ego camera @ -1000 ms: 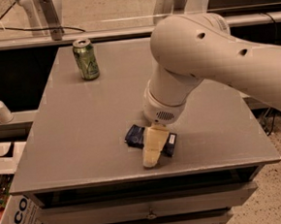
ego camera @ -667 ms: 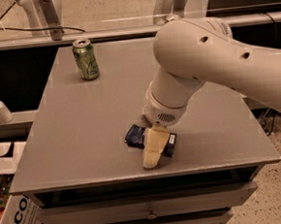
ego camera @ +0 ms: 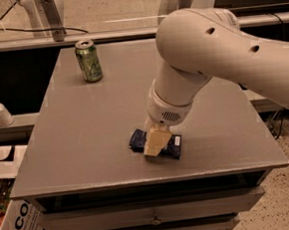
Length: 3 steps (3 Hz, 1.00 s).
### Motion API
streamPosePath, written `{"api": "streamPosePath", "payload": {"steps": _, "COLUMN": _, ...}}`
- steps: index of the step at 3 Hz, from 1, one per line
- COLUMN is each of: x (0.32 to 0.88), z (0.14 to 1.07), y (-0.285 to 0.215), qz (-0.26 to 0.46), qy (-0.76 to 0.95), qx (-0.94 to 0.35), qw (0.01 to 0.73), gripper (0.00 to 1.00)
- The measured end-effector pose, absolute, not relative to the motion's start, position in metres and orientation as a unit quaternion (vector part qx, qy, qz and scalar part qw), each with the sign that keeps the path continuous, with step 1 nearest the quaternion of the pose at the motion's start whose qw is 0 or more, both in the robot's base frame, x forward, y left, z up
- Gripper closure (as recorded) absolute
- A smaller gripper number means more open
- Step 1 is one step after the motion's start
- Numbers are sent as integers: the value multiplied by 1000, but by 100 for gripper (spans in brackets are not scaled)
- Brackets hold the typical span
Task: Move rxbar blueberry near 7up can
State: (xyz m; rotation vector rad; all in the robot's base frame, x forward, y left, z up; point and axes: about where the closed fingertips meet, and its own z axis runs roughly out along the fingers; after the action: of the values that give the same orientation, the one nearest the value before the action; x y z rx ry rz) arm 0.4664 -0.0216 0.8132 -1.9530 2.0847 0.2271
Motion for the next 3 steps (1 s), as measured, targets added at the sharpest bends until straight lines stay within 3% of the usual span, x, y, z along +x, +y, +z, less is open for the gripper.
{"api": "streamPosePath", "payload": {"steps": 1, "x": 466, "z": 818, "y": -22, "qz": 78, "qy": 721, "qx": -675, "qw": 138, "gripper": 100}}
{"api": "streamPosePath", "payload": {"steps": 3, "x": 475, "z": 848, "y": -62, "qz": 67, "qy": 742, "qx": -643, "qw": 178, "gripper": 100}}
